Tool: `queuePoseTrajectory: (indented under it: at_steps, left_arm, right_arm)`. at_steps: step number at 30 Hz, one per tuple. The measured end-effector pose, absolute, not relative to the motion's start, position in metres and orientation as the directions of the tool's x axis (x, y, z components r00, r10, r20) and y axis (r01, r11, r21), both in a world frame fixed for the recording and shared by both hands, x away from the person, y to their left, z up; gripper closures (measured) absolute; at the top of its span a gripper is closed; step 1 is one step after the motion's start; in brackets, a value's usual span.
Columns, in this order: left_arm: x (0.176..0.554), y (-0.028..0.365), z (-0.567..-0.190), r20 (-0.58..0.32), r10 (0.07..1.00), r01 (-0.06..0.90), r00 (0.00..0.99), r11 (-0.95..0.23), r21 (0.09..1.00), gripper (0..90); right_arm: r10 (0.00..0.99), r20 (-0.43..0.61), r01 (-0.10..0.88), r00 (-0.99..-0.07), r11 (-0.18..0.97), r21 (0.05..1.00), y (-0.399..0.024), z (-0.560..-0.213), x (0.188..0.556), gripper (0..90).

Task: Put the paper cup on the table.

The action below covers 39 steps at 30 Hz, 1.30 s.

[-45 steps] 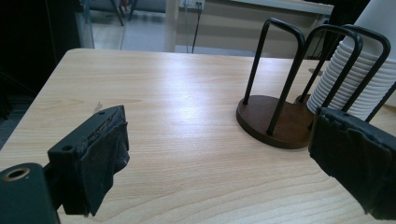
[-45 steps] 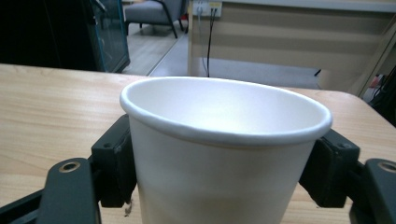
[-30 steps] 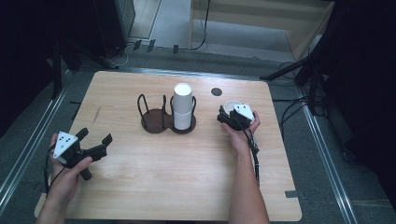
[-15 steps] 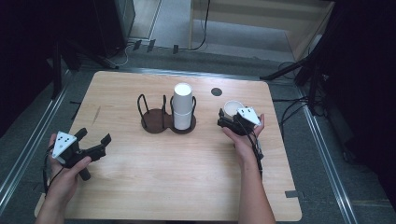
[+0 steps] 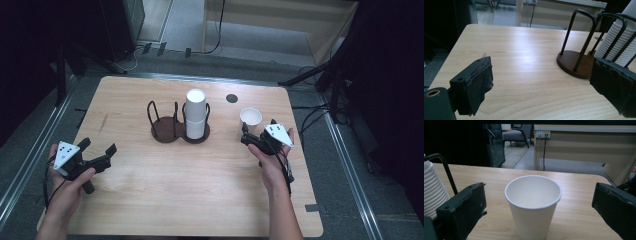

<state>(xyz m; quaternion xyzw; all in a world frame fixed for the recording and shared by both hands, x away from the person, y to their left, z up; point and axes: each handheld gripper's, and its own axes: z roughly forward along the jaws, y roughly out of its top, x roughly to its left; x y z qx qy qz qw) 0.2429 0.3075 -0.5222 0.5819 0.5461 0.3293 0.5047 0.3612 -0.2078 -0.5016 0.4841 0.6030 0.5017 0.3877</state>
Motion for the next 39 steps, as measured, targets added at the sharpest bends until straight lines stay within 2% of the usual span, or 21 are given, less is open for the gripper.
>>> queuePoseTrajectory:
  at_steps: [10,24,39]
  left_arm:
    - [0.241,0.305,-0.526,-0.156,0.969,0.321,0.193,0.088,0.943,5.4]
    - [0.236,0.306,-0.530,-0.138,0.971,0.339,0.196,0.065,0.939,5.4]
    - [0.226,0.315,-0.538,-0.164,0.971,0.348,0.173,0.095,0.933,5.4]
  right_arm:
    - [0.981,0.030,0.184,-0.191,0.006,0.983,-0.240,-0.507,0.336,0.0]
    - [0.990,0.061,0.216,-0.131,-0.031,0.976,-0.291,-0.525,0.295,0.0]
    - [0.990,0.039,0.245,-0.135,-0.005,0.970,-0.308,-0.536,0.255,0.0]
